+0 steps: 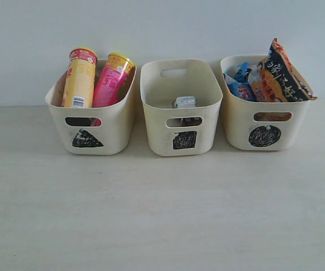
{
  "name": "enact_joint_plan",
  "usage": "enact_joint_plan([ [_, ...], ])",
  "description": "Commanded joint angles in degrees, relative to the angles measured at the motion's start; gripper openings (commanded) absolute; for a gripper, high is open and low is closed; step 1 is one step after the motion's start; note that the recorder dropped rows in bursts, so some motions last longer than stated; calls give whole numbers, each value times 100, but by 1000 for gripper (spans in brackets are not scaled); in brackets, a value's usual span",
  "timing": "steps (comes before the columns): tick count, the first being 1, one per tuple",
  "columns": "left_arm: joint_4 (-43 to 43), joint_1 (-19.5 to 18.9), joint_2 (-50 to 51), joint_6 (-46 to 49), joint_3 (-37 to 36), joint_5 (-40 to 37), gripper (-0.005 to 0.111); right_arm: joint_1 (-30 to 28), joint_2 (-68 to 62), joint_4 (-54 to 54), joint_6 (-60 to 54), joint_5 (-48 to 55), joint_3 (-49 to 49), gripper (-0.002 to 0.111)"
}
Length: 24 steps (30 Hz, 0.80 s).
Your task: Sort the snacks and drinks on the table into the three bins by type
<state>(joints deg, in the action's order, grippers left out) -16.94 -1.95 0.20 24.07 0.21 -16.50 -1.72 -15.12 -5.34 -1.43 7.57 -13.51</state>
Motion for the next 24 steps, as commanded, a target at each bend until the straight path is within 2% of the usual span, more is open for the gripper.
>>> enact_joint_plan([
  [1, -70, -16, -20, 2, -21, 23, 4, -5, 585, 56, 143, -586, 795, 0],
  [8, -70, -16, -20, 2, -21, 23, 4, -5, 1263, 56, 390, -521, 1351, 0],
  [15, -70, -16, -20, 2, -21, 23, 4, -5, 1512, 56, 390, 1141, 1351, 0],
  [20, -70, -16, -20, 2, -21, 23, 4, -5, 1512, 56, -274, 1154, 1351, 0],
  [24, -70, -16, -20, 2, -21, 23, 4, -5, 1512, 777, -251, 1154, 1351, 0],
])
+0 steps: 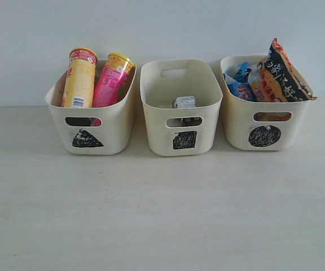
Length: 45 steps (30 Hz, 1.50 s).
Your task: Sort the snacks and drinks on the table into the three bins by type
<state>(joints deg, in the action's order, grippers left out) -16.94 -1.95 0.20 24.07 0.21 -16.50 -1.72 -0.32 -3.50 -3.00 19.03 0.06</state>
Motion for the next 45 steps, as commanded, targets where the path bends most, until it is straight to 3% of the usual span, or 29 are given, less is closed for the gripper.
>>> enact_joint_plan([
  [1, -70, -16, -20, 2, -21, 23, 4, -5, 32, 668, -95, 8, -6, 0],
  [33, -48, -16, -20, 2, -21, 23, 4, -5, 32, 680, -95, 8, -6, 0],
  [40, 994, -16, -20, -8, -21, 23, 4, -5, 32, 680, -95, 8, -6, 0],
  [45, 1022, -16, -20, -1344, -21, -44, 4, -5, 32, 680, -95, 8, -6, 0],
])
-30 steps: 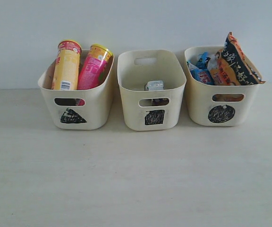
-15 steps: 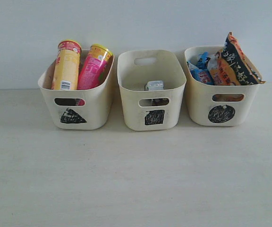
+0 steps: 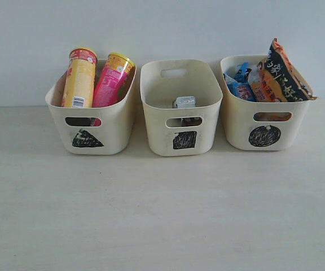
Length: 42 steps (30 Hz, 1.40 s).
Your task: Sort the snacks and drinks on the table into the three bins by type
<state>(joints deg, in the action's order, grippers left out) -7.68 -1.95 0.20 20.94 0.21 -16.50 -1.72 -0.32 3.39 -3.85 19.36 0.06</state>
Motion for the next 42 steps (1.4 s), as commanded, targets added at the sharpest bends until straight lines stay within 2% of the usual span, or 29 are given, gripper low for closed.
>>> enact_joint_plan([
  [1, 150, -16, -20, -1158, -21, -44, 4, -5, 32, -9, -10, -25, -6, 0],
  [42, 283, -16, -20, -1184, -21, -31, 4, -5, 32, -9, -10, -25, -6, 0],
])
